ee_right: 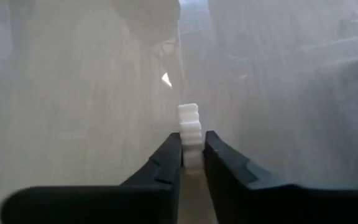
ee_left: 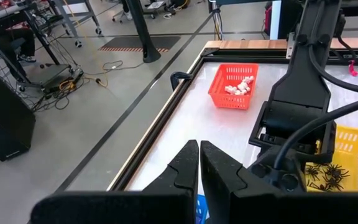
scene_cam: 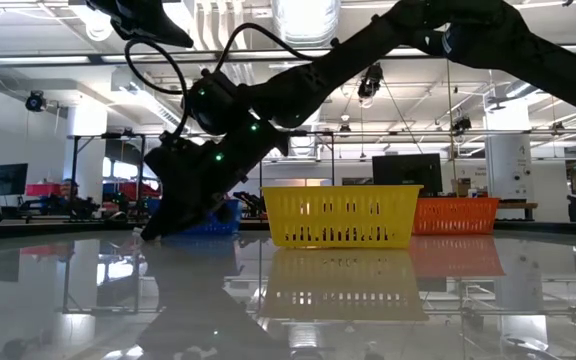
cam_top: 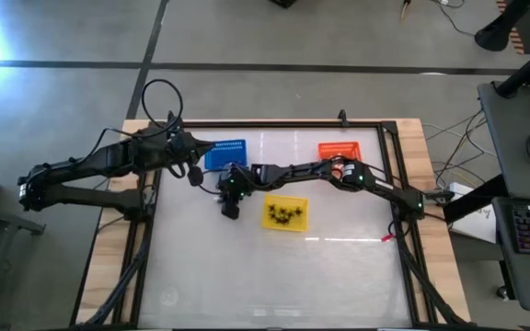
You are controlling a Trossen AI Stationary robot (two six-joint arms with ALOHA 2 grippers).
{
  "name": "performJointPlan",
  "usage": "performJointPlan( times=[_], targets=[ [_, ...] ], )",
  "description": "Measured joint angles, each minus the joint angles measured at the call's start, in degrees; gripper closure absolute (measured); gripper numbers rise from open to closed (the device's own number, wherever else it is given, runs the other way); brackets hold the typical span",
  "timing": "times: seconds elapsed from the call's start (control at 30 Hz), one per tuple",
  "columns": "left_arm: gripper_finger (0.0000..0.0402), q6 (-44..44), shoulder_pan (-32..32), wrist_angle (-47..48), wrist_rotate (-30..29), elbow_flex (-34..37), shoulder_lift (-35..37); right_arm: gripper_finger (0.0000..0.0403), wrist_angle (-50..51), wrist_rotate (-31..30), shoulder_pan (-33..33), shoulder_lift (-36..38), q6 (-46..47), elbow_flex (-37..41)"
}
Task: Sort Halloween decoration
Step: Put the white skeleton toy into the orange bin
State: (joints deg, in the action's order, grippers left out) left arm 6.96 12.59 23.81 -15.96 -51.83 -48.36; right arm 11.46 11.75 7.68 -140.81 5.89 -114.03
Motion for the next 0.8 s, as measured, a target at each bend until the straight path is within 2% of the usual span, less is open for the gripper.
performJointPlan(
  times=[0.1, 0.4, 0.63, 0.73, 0.8],
  targets=[
    [0.0402, 0.0, 0.0, 0.0, 0.0, 0.0, 0.0, 0.0380, 1.2, 0.0, 0.0, 0.0, 0.5, -0.2],
    [0.0402, 0.0, 0.0, 0.3, 0.0, 0.0, 0.0, 0.0385, 11.1, 0.5, -0.3, 0.3, 1.8, -6.9],
    [0.0402, 0.4, 0.0, 1.1, -1.6, 0.0, 0.8, 0.0387, 29.1, -0.2, -0.2, 2.6, 3.6, -16.5],
    [0.0402, 1.5, 0.0, 2.6, -1.6, 0.0, 1.4, 0.0387, 39.3, -5.0, -0.2, 2.6, 3.7, -20.7],
    [0.0402, 1.5, 0.0, 3.5, -1.6, 0.0, 1.9, 0.0387, 43.2, -7.3, -0.2, 4.2, 3.7, -20.4]
  ],
)
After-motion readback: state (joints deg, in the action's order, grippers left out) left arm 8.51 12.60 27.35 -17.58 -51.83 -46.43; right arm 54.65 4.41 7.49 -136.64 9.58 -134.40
